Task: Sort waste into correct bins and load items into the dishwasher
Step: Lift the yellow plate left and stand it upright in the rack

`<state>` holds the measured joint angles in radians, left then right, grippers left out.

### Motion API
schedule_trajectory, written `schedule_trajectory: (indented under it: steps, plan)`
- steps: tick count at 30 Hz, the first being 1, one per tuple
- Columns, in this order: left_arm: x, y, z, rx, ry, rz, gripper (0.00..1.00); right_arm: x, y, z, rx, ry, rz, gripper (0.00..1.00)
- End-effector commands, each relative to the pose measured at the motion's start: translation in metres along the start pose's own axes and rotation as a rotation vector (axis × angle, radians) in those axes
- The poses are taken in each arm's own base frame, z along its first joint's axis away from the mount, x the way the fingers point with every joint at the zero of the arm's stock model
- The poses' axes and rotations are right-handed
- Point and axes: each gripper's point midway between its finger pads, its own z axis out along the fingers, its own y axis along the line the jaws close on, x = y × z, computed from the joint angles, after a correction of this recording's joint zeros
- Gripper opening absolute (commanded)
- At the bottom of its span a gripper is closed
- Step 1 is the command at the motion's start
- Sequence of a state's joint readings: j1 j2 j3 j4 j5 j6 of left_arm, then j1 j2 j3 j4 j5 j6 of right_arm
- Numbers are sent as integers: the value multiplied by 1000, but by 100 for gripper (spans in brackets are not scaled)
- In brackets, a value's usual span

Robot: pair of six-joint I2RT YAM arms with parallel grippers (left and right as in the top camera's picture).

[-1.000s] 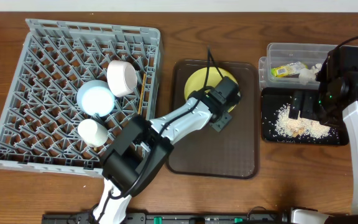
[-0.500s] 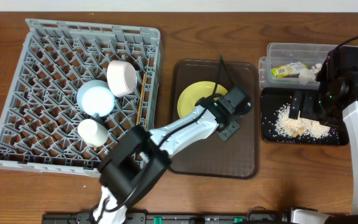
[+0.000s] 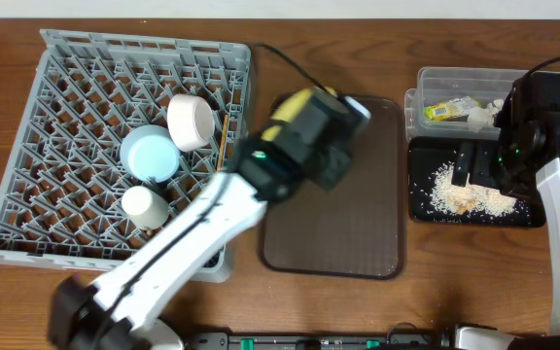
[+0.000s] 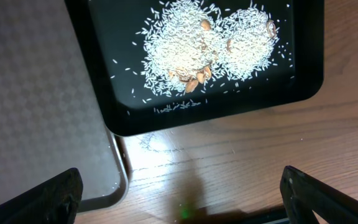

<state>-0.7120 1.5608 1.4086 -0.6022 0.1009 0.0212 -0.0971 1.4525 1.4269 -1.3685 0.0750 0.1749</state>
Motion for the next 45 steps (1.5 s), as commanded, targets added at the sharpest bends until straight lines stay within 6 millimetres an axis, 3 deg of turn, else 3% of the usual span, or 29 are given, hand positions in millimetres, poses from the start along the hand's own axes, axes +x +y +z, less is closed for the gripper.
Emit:
schedule_trajectory:
  steps: [1, 9, 19, 28, 35, 37, 39, 41, 45]
  plan:
    - [-11, 27, -30, -8, -68, -105, 6, -3, 1, -5, -7, -16, -6, 99]
    - [-18, 75, -62, 160, -140, -329, 6, -3, 1, -5, -7, -16, -6, 99]
    - [-13, 112, -83, 421, -186, -490, 6, -3, 1, -5, -7, -17, -5, 99]
    - [14, 153, -65, 382, -132, -632, 6, -3, 1, -5, -7, -16, -6, 99]
    - [31, 162, -45, 383, -63, -696, 8, -3, 1, -5, -7, -16, -5, 99]
    - [39, 168, -38, 343, -37, -709, 32, -3, 1, -5, -7, -16, -5, 99]
    - [51, 179, -32, 257, 2, -725, 35, -3, 1, -5, -8, -16, -6, 99]
    - [62, 190, -29, 173, 31, -734, 49, -3, 1, -5, -8, -17, -5, 99]
    - [67, 203, -36, 98, 31, -740, 64, -6, 4, -5, -23, -28, -5, 99]
